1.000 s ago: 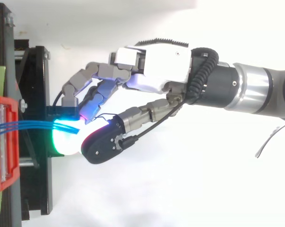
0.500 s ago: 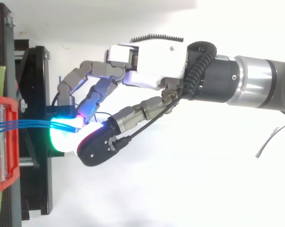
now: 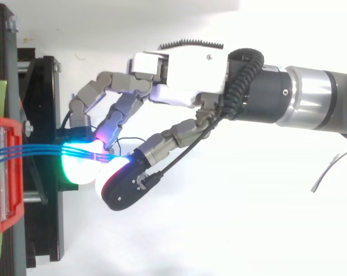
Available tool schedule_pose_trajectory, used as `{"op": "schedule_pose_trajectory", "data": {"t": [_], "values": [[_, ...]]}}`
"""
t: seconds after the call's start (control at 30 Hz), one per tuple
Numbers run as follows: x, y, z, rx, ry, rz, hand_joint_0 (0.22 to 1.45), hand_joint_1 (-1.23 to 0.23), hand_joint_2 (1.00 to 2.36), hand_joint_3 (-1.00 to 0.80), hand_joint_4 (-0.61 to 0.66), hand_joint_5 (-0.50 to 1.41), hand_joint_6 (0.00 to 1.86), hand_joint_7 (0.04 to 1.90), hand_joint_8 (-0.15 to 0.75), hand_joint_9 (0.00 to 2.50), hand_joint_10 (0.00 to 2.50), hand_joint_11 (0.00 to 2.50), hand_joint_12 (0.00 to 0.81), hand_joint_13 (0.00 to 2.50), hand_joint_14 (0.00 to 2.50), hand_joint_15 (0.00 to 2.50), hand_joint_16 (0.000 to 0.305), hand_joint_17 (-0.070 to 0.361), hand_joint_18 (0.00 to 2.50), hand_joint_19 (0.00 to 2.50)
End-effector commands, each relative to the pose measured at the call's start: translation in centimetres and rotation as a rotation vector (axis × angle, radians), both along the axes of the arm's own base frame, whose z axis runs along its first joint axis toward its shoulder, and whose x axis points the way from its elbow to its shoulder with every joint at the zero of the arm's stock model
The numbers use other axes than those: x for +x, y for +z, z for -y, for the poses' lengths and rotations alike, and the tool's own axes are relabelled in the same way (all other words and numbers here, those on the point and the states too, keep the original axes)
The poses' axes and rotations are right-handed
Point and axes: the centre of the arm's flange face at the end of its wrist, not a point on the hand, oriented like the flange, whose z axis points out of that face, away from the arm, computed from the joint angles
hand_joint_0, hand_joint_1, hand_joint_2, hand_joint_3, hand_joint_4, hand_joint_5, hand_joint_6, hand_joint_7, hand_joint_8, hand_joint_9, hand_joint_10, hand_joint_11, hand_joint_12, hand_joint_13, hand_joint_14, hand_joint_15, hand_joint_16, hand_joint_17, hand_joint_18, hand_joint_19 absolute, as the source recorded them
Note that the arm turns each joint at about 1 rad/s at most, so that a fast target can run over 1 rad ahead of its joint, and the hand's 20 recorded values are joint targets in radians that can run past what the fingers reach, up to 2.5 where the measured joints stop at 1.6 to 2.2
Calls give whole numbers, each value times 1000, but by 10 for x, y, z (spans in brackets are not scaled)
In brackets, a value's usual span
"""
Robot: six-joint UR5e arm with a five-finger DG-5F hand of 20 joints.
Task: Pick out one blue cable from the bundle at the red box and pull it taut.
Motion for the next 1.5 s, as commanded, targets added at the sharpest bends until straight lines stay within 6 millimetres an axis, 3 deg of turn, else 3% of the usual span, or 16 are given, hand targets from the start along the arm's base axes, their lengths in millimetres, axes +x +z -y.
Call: {"op": "schedule_pose_trajectory", "data": {"t": [0.0, 0.2, 0.27, 0.43, 0.6, 0.97, 1.23, 1.47], "values": [[0, 1, 1, 0, -1, 0, 634, -834, 1000, -500, 19, -184, 962, 779, 210, 1065, 23, 933, 297, 905, 24, 650, 43, 97, 735, 651], [1, 2, 1, -1, 5, 1, 546, -818, 1000, -500, 45, -181, 943, 773, 227, 1065, 22, 929, 312, 908, 22, 655, 46, 103, 738, 660], [1, 2, 1, -1, 5, 1, 524, -746, 1000, -500, 61, -179, 937, 749, 228, 1070, 19, 920, 317, 911, 24, 653, 47, 105, 744, 656], [1, 3, 2, -1, 4, 3, 579, -567, 1000, -500, 35, -171, 918, 831, 233, 1101, 23, 917, 316, 919, 24, 661, 45, 101, 728, 680], [1, 3, 2, -1, 4, 3, 587, -542, 1000, -500, 24, -169, 928, 838, 233, 1105, 22, 922, 315, 920, 22, 668, 45, 101, 728, 690], [1, 3, 3, -1, 2, 3, 649, -695, 1016, -332, -29, -167, 954, 895, 248, 1111, 22, 930, 317, 924, 24, 665, 45, 101, 736, 694], [1, 2, 3, -1, 2, 1, 776, -808, 1007, -432, -158, -179, 965, 1117, 231, 1118, 24, 932, 297, 953, 25, 679, 43, 97, 763, 683], [1, 3, 3, -2, 2, 4, 793, -847, 1000, -500, -229, -174, 988, 1095, 205, 1162, 24, 938, 290, 973, 24, 680, 42, 95, 785, 666]]}}
